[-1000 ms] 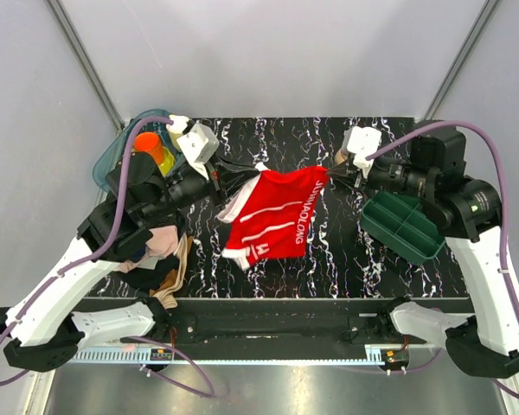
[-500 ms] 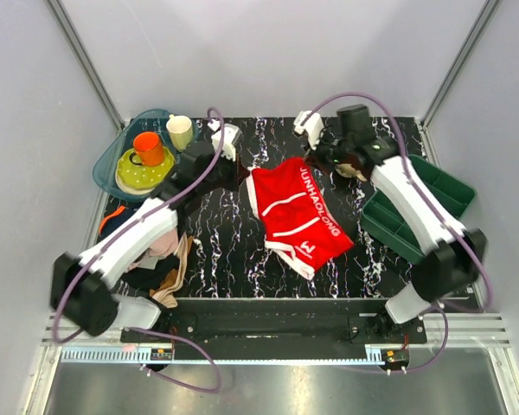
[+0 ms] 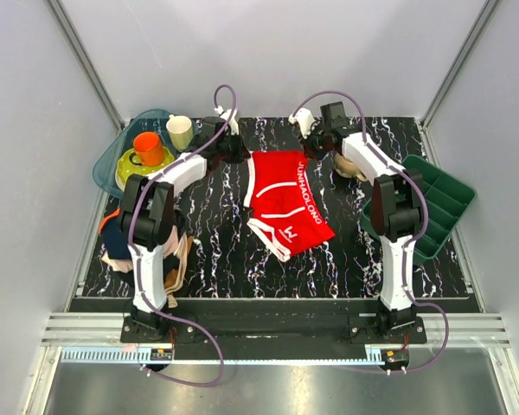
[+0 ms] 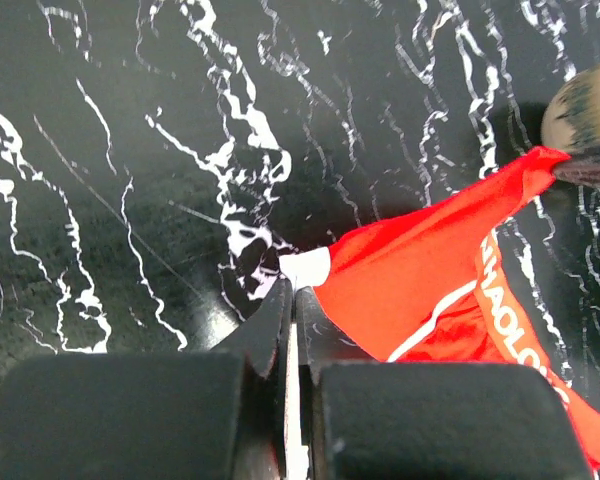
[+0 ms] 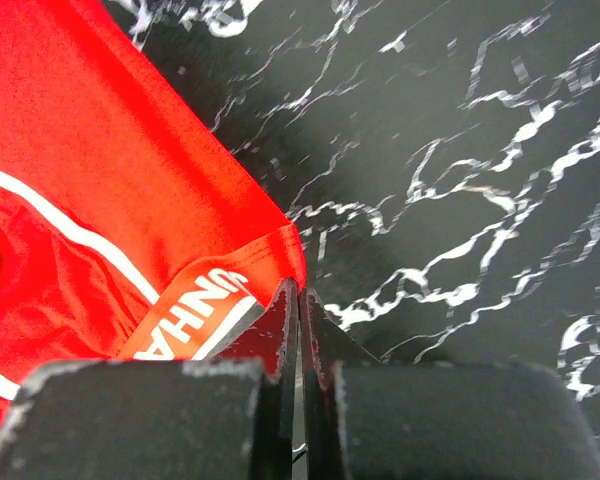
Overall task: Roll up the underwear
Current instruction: Flatten out the underwear at the center of the board, then fold the underwear at the center of the board.
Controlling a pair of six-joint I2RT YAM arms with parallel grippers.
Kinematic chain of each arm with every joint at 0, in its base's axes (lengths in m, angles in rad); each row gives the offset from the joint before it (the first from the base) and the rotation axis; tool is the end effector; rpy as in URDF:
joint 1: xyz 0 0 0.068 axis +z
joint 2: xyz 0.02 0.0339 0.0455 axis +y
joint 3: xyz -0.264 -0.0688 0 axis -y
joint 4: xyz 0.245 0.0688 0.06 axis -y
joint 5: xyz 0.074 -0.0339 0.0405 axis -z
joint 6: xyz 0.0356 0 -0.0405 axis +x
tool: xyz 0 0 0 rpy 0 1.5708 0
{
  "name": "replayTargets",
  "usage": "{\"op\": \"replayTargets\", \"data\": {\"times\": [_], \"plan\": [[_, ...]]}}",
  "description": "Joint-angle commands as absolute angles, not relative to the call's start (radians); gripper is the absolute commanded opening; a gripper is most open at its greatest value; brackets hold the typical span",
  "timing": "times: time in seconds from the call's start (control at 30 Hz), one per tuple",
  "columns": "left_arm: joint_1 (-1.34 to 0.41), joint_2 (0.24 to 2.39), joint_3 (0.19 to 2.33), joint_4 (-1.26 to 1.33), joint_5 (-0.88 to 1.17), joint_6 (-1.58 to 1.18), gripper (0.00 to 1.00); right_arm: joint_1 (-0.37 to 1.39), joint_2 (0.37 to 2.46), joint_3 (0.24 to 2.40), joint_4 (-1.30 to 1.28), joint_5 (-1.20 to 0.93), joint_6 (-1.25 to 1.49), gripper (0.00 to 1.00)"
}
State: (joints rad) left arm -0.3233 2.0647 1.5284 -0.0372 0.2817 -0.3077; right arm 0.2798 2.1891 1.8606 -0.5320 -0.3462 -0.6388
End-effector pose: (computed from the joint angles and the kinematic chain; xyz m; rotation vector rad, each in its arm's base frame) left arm 0.4494 -0.1610 0.2136 0.1860 2.1863 -0.6645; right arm 0.4718 0.1481 0.2249 -1.1906 2.0599 0.2513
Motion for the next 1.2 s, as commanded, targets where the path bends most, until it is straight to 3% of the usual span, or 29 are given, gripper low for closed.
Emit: {"op": "replayTargets", "data": {"times": [0.0, 0.43, 1.17], "plan": [[-0.319, 2.034, 1.608, 0.011, 0.324, -0.302, 0.0, 0.255, 2.126, 1.902, -0.477, -0.396, -0.678, 0.0], [-0.371, 1.778, 1.252, 0.06, 0.505, -0.325, 0.0, 0.249, 1.878, 1.579, -0.549, -0.646, -0.827, 0.0], [-0.583, 1.571, 0.954, 0.003, 0.442, -0.364, 0.0, 0.244, 1.594, 1.144, -0.653, -0.621, -1.023, 0.0]]}}
